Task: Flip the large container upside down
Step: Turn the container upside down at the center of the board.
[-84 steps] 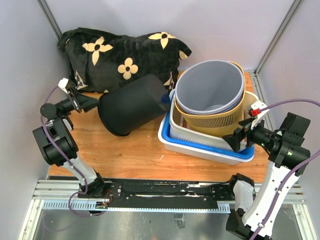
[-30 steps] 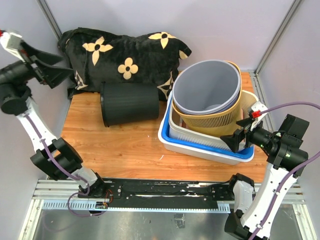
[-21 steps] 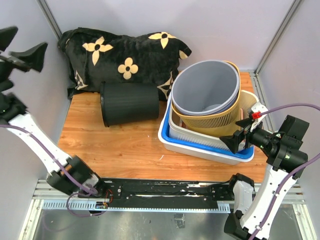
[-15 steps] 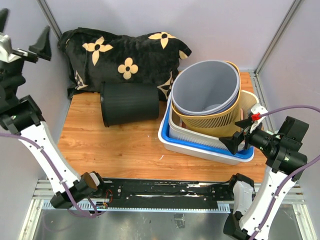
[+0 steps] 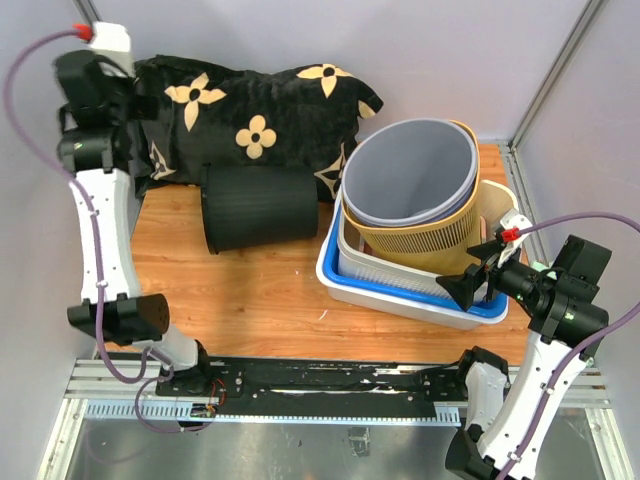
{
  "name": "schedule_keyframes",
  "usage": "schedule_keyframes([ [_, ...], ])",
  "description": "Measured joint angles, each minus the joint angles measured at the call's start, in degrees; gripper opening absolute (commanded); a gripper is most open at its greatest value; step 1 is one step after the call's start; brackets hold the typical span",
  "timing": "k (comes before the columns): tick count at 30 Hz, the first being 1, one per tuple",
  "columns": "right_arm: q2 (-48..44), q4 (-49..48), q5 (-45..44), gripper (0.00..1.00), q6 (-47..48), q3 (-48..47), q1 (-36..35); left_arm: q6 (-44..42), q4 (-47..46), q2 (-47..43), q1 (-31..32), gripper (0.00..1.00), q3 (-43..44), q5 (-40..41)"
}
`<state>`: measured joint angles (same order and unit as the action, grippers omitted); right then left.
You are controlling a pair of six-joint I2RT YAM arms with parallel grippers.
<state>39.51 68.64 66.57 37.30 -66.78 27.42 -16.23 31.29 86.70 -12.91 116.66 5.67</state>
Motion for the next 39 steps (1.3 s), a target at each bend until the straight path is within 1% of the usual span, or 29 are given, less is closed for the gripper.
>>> schedule_keyframes([
  [1, 0.0, -0.1, 0.0, 0.98, -0.1, 0.0, 0.0, -0.3, 3.6, 1.8, 2.3, 0.99, 1.0, 1.0],
  [3, -0.2, -0.3, -0.1, 0.99, -0.1, 0.2, 0.0, -0.7, 9.7, 2.6, 7.1, 0.99, -1.3, 3.0],
  [6, -0.9, -0.3, -0.4, 0.99, -0.1, 0.5, 0.0, -0.9, 15.5, 0.4, 14.5, 0.99, -8.0, 5.3],
  [8, -1.3, -0.3, -0.5, 0.99, 0.0, 0.6, 0.0, -0.6, 18.6, -1.2, 17.5, 0.99, -9.5, 5.4],
  [14, -1.1, -0.3, -0.5, 0.99, 0.0, 0.7, 0.0, 0.7, 19.0, -6.9, 17.6, 0.99, -9.0, 8.3],
  [18, -0.9, -0.3, -0.5, 0.99, 0.0, 0.8, 0.0, 1.8, 18.8, -8.6, 17.6, 0.99, -9.2, 8.8],
  [28, -0.9, -0.3, -0.5, 0.99, 0.0, 0.8, 0.0, 5.6, 18.1, -10.6, 17.6, 0.99, -16.1, 4.2],
  [34, -0.9, -0.3, -0.5, 0.98, 0.0, 0.8, 0.0, 6.0, 17.3, -12.3, 17.6, 0.99, -18.4, 2.9],
  [39, -0.8, -0.3, -0.5, 0.99, 0.0, 0.8, 0.0, 6.0, 17.0, -14.9, 17.6, 0.98, -20.8, -0.7],
])
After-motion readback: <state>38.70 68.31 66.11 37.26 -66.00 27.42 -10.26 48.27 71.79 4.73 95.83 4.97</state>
